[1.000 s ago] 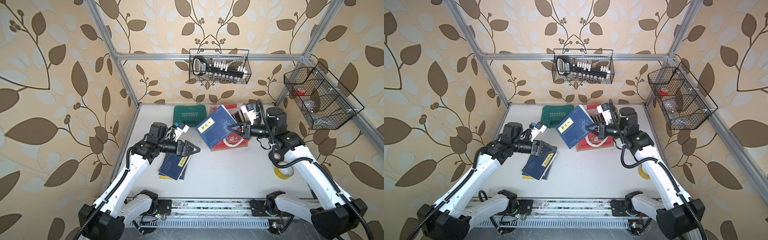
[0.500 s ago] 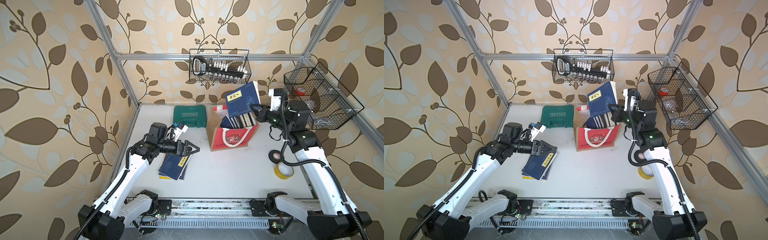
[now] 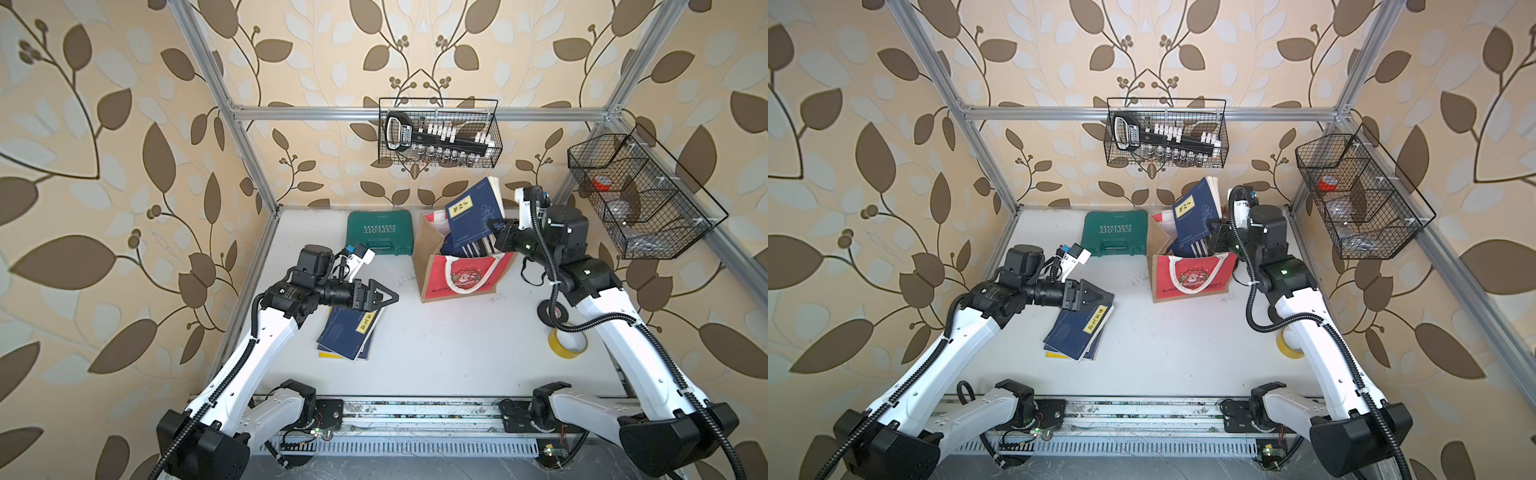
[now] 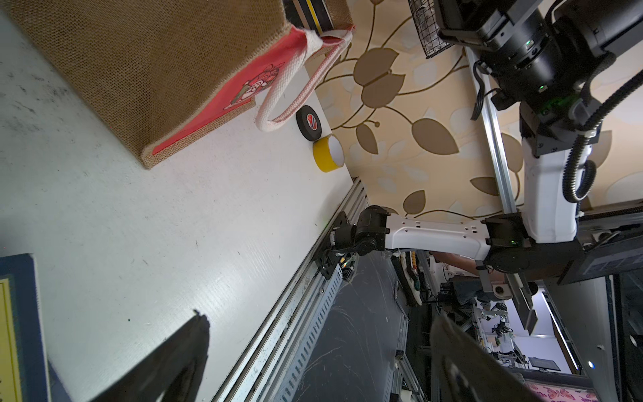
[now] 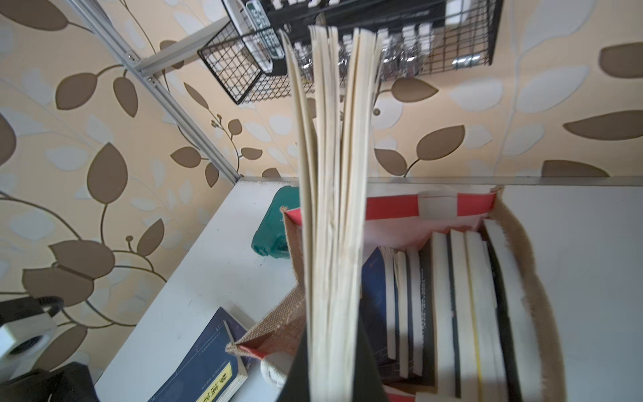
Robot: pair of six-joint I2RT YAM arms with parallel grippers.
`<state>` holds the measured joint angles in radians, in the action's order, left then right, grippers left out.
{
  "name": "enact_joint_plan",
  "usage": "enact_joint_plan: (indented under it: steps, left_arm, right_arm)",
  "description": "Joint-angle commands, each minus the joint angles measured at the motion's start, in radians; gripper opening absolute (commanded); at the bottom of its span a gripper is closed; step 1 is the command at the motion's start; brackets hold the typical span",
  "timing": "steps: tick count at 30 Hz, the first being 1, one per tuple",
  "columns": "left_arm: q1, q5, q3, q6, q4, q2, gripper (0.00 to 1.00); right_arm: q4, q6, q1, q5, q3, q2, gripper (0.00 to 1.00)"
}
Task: Put the books into the canvas bag
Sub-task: Place the book in the canvas bag.
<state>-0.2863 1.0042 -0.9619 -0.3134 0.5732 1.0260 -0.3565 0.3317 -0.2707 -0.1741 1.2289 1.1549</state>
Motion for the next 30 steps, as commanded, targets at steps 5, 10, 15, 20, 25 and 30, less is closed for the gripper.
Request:
enact_joint_plan:
  steps: [5,10,15,20,25,30]
  left_arm:
    - [0.012,0.009,-0.043,0.024,-0.007,-0.005,0.99]
    - [0.013,0.010,-0.041,0.023,-0.007,-0.009,0.99]
    - [0.014,0.008,-0.041,0.024,-0.007,-0.015,0.99]
    - [0.013,0.008,-0.041,0.024,-0.006,-0.016,0.99]
    - [0.015,0.002,-0.043,0.025,-0.007,-0.015,0.99]
    - [0.015,0.000,-0.043,0.024,-0.007,-0.009,0.99]
  right_arm:
    - [0.053,0.031,-0.120,0.070,-0.057,-0.005,0.00]
    - [0.074,0.066,-0.191,0.073,-0.045,0.041,0.00]
    - [0.087,0.101,-0.214,0.077,-0.039,0.096,0.00]
    - [0.062,0.107,-0.214,0.114,-0.009,0.152,0.00]
    - [0.042,0.102,-0.210,0.150,-0.005,0.175,0.06]
    - [0.036,0.102,-0.194,0.149,-0.019,0.175,0.16]
